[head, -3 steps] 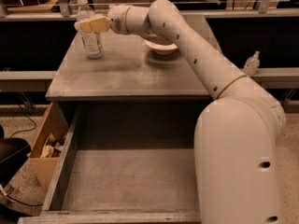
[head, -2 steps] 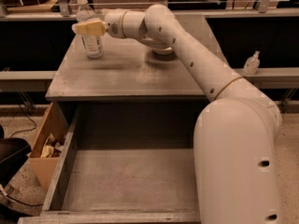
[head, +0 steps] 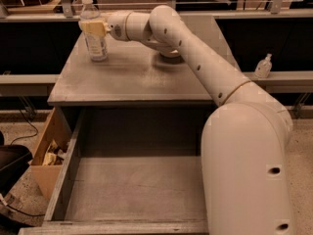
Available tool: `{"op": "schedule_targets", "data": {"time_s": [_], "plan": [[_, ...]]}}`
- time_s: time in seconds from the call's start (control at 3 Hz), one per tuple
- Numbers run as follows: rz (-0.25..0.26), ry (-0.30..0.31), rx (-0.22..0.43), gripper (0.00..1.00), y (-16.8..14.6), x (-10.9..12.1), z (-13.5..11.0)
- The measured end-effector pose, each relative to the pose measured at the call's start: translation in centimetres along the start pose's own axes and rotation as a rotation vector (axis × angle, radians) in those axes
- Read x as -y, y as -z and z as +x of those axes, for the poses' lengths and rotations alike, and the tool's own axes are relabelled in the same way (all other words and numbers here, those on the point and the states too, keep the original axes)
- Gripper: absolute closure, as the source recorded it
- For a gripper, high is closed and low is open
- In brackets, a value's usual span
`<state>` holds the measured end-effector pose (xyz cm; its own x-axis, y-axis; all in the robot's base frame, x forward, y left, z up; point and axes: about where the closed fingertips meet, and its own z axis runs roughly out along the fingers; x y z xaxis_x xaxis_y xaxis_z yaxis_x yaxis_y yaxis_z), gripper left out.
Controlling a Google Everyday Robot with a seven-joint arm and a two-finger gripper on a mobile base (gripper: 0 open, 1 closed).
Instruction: Place blue plastic bottle into top drawer
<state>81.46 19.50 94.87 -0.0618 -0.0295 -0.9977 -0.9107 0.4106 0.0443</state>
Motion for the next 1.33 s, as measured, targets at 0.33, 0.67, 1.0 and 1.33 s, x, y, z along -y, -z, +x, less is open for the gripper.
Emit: {"op": "schedule_targets", "data": {"time_s": [0.33,0.67,1.0,1.33], "plan": [[-0.005,-0.001,0.000,0.87,-0.3,-0.2,0.1],[-0.009,-0.002,-0.001,1.00,-0.5,-0.4,0.1],[-0.007,0.011,-0.014,1.00,-0.3,-0.7,-0.6],[0.039,0.052,-0.043,1.00,2.6,-1.1,-3.3]]}}
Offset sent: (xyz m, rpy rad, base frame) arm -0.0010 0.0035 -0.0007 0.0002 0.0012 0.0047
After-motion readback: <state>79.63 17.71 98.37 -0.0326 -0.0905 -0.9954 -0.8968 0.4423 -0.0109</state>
